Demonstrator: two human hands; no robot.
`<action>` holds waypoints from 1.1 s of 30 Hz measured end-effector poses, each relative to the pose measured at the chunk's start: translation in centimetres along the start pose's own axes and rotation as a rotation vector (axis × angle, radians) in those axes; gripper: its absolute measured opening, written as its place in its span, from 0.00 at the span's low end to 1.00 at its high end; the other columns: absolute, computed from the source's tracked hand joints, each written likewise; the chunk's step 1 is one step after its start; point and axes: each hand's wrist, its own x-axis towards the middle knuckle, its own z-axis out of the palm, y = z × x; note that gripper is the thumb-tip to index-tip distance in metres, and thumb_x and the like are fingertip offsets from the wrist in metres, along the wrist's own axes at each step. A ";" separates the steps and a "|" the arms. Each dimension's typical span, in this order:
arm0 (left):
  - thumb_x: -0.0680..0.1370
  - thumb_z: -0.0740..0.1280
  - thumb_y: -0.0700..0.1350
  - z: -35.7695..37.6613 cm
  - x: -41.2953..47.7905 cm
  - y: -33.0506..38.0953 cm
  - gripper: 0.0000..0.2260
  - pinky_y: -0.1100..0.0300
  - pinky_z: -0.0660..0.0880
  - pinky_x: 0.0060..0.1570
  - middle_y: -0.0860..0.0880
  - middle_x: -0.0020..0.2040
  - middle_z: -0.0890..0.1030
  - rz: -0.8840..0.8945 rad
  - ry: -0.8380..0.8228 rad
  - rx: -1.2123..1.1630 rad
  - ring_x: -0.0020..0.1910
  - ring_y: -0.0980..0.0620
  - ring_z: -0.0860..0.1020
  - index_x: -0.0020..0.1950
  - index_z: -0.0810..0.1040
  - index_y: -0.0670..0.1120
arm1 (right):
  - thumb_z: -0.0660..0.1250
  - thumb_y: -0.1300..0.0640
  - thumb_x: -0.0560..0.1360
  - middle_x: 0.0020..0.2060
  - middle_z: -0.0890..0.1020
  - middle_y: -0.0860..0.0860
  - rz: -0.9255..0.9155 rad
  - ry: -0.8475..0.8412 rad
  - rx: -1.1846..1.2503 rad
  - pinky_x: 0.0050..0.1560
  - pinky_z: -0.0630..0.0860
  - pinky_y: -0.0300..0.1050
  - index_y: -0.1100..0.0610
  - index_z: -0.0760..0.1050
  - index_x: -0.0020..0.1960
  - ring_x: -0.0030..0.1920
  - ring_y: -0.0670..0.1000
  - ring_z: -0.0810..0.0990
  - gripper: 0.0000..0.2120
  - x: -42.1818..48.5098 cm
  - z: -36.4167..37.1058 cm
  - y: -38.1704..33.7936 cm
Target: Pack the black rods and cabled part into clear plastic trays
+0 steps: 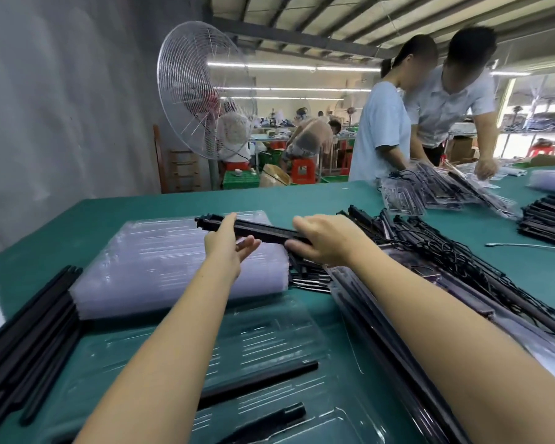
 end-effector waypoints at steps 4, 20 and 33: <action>0.78 0.67 0.44 -0.4 -1.1 0.1 0.25 0.56 0.80 0.28 0.41 0.49 0.72 0.016 -0.061 -0.043 0.35 0.46 0.79 0.71 0.63 0.40 | 0.54 0.51 0.80 0.38 0.79 0.55 0.592 0.061 0.078 0.33 0.65 0.42 0.57 0.69 0.43 0.39 0.56 0.76 0.13 -1.2 -0.3 1.8; 0.76 0.70 0.44 3.4 -6.7 4.5 0.10 0.53 0.82 0.33 0.40 0.45 0.80 0.232 -0.227 -0.056 0.26 0.48 0.78 0.50 0.72 0.40 | 0.58 0.67 0.78 0.62 0.74 0.64 1.113 -0.515 0.102 0.55 0.72 0.50 0.69 0.71 0.63 0.59 0.62 0.75 0.15 -6.8 -3.3 9.7; 0.76 0.71 0.45 4.0 -4.8 4.8 0.23 0.49 0.82 0.37 0.39 0.52 0.76 0.186 -0.161 -0.078 0.27 0.48 0.79 0.64 0.62 0.44 | 0.62 0.70 0.76 0.46 0.78 0.57 1.204 -0.613 0.813 0.29 0.76 0.44 0.56 0.79 0.52 0.31 0.52 0.76 0.13 -10.2 -6.8 13.7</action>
